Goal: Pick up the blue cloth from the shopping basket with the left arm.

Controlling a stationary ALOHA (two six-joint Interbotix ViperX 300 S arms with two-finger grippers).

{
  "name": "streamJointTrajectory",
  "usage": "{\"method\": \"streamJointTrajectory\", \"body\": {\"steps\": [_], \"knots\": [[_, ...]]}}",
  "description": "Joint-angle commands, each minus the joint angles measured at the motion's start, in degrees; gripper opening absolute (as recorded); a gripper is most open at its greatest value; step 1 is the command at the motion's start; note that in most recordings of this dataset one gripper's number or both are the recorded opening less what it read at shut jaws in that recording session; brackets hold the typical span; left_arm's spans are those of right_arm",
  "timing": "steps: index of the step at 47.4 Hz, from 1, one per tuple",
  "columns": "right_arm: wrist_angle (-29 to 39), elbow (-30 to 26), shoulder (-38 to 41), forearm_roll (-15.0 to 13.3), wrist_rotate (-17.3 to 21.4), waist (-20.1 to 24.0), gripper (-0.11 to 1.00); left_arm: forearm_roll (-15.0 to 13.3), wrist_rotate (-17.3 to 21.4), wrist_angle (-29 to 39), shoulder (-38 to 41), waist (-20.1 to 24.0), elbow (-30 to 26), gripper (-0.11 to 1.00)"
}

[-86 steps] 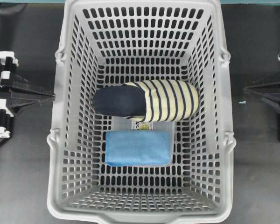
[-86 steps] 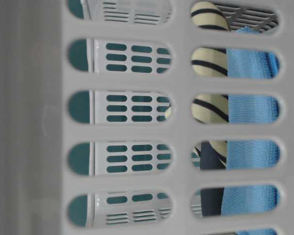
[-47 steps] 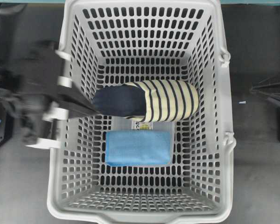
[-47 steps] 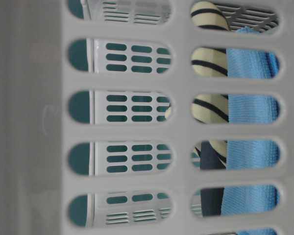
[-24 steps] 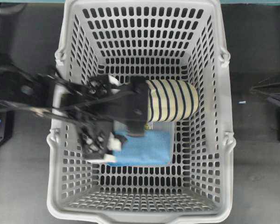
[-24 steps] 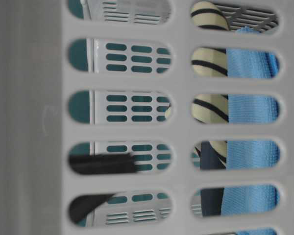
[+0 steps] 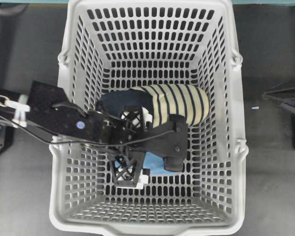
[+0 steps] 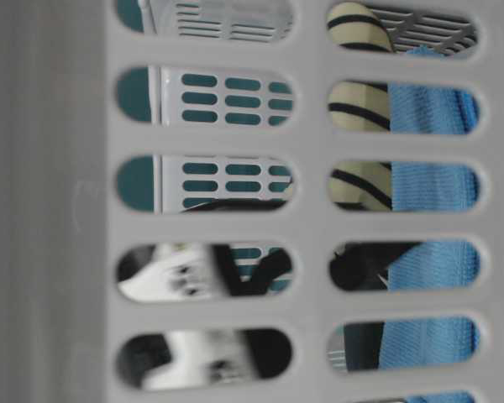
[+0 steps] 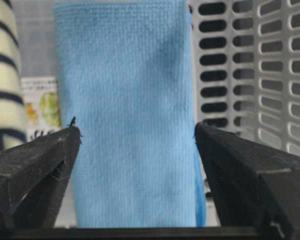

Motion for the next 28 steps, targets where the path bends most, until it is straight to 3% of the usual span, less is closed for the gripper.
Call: {"method": "streamJointTrajectory", "body": {"steps": [1, 10, 15, 28], "knots": [[-0.3, -0.4, 0.4, 0.2, 0.2, 0.0, 0.01, 0.3, -0.1, -0.5, 1.3, -0.2, 0.4, 0.89], [-0.1, -0.3, 0.3, 0.2, 0.2, 0.0, 0.01, 0.3, -0.4, -0.6, 2.9, -0.4, 1.4, 0.88], [0.2, -0.3, 0.3, 0.2, 0.2, 0.1, 0.01, 0.2, -0.4, -0.6, 2.7, -0.5, 1.2, 0.80], [0.2, -0.3, 0.0, 0.2, 0.3, 0.0, 0.01, 0.2, 0.2, 0.9, -0.4, -0.7, -0.2, 0.15]]}}
